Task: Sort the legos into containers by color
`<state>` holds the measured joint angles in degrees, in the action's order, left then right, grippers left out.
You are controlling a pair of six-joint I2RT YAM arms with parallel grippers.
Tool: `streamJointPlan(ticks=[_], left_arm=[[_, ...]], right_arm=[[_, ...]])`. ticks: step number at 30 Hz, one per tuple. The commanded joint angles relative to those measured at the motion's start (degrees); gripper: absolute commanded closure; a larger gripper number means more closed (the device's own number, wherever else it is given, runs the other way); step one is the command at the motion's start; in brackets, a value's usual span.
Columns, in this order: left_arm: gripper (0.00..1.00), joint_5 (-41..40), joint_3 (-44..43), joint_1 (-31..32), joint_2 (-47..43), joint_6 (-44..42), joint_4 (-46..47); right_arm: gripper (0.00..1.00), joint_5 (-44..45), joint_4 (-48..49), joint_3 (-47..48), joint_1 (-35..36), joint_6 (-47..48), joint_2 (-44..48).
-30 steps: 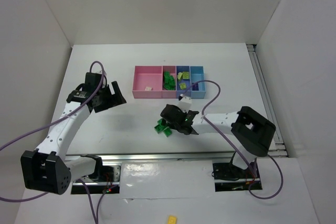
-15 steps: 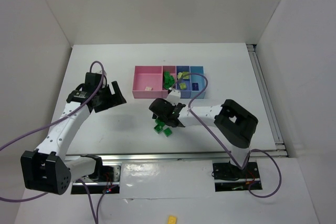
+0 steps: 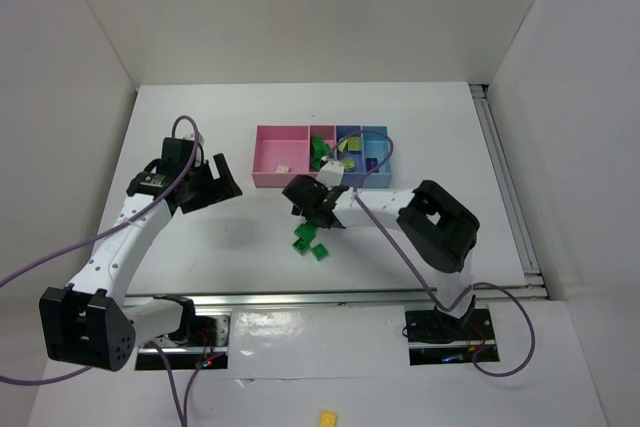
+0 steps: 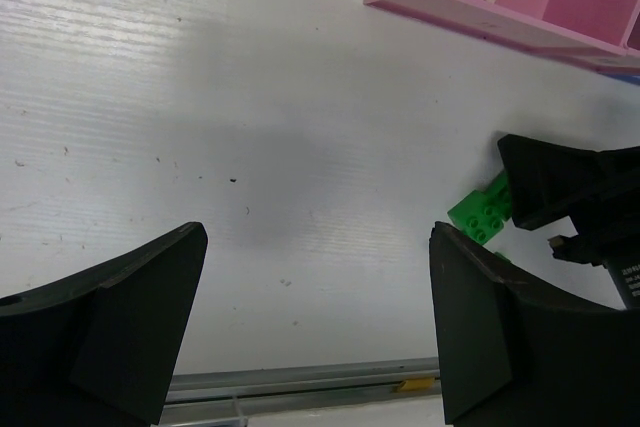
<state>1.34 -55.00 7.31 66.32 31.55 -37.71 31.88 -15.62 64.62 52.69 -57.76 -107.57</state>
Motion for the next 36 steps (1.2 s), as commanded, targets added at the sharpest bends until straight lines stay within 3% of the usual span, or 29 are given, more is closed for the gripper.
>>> streamJointPlan(ticks=[1,8,12,14,17,24,29,33,36], left_arm=[[0.05,-0.28,-0.02,0.07,-0.85,-1.32,1.33],[0.05,-0.29,-0.02,0.07,-1.37,-1.32,1.33],[0.05,-0.29,-0.02,0.07,-1.9,-1.32,1.33],[0.05,-0.29,-0.02,0.07,-1.9,-1.32,1.33],[0.05,-0.29,-0.02,0.07,-1.9,-1.32,1.33],[0.05,0.24,-0.02,0.07,-1.9,-1.32,1.33],[0.05,0.24,-0.02,0.07,-1.9,-1.32,1.33],[0.05,0.24,-0.02,0.07,-1.37,-1.32,1.33],[0.05,0.24,-0.02,0.07,-1.37,-1.32,1.33]], right_arm=[[0.21,3.97,-5.3,5.24,2.59,0.01,-3.26],[0.19,6.7,-16.97,8.07,4.88,-5.51,-6.16],[0.17,7.41,-19.1,9.91,4.88,-6.05,-7.56],[0.21,5.4,-18.32,9.91,5.4,-5.0,-7.57],[0.37,5.38,-15.23,11.13,6.55,-4.03,-8.97],[0.73,11.43,-18.3,16.42,7.07,-2.8,-10.13],[0.74,20.58,-22.79,16.94,9.8,-0.44,0.13],[0.71,22.0,-13.06,11.42,9.02,9.04,8.66],[0.69,18.75,-4.96,11.13,2.96,18.36,9.48]])
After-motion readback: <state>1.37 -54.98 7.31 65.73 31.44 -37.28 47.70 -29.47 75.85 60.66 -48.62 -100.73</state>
